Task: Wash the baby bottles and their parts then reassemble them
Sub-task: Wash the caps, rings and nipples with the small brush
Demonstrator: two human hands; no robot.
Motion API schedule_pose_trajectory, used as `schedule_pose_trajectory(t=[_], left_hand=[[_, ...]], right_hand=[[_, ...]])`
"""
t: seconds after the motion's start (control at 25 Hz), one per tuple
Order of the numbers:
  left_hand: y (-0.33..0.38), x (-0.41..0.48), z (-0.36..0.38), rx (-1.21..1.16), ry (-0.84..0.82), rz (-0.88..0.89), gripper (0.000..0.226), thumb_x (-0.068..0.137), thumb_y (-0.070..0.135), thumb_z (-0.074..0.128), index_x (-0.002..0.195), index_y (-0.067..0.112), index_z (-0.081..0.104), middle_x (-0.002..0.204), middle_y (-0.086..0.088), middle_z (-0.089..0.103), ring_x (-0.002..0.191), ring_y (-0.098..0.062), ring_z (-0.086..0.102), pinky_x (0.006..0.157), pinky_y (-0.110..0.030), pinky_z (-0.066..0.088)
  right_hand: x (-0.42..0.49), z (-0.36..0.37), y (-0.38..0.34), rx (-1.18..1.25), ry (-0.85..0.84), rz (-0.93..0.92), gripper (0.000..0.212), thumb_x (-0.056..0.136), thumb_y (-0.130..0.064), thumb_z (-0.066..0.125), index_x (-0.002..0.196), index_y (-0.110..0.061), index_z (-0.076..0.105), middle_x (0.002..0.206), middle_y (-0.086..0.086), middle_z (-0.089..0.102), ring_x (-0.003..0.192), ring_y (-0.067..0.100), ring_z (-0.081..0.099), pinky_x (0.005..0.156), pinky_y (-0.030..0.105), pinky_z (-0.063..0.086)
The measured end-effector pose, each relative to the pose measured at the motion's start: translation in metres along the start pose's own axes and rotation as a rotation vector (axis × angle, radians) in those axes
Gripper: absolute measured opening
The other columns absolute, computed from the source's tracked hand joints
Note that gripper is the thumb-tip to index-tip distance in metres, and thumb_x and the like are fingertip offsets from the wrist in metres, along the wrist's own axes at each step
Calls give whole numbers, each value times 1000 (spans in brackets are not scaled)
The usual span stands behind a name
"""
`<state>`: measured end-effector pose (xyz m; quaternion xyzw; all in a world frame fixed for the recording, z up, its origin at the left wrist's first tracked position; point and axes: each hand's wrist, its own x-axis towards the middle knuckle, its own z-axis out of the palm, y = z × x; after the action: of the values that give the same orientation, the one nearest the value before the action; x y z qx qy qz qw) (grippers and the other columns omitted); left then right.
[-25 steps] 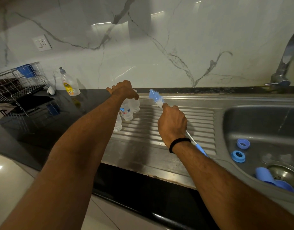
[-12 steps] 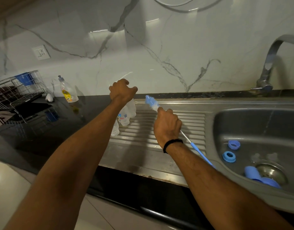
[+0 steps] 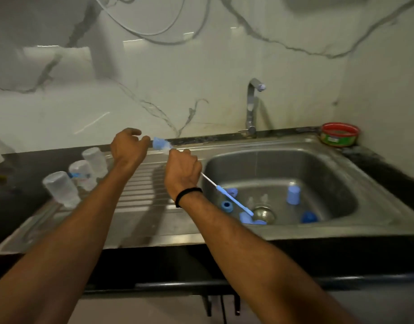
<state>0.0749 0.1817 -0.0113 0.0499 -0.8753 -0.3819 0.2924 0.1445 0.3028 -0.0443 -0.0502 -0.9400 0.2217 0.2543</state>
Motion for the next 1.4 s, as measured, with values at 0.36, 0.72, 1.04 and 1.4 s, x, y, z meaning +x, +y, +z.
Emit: schedule_pose_trajectory(t=[0.36, 0.72, 1.04, 1.4], left_hand=[[85, -89, 101, -202, -125, -63, 29, 87, 17, 68, 115, 10, 71, 109, -8, 73, 104, -23, 67, 87, -26, 47], [95, -132, 218, 120, -574, -48, 21, 85, 17, 74, 104, 8, 74, 108, -11, 73, 103, -27, 68, 89, -34, 54], [78, -136, 307, 539, -1017, 211, 63, 83, 30, 82, 139, 15, 56, 144, -8, 49, 131, -27, 50, 106, -35, 45], [66, -136, 321, 483, -968, 92, 33, 95, 27, 66, 120, 7, 68, 121, -12, 68, 110, -28, 65, 90, -33, 52]], right_hand=[[7, -83, 154, -89, -32, 46, 22, 99, -13, 45, 107, -13, 66, 106, 9, 67, 98, 30, 64, 73, 36, 45], [23, -87, 264, -63, -118, 224, 21, 91, -21, 59, 108, -19, 71, 100, 8, 70, 94, 31, 66, 74, 37, 52], [38, -69, 292, -25, -42, 272, 25, 93, -22, 62, 117, -22, 70, 105, 8, 70, 98, 30, 65, 69, 31, 43], [37, -63, 296, -49, -72, 282, 22, 92, -22, 61, 113, -19, 70, 100, 8, 70, 94, 29, 66, 69, 32, 46]])
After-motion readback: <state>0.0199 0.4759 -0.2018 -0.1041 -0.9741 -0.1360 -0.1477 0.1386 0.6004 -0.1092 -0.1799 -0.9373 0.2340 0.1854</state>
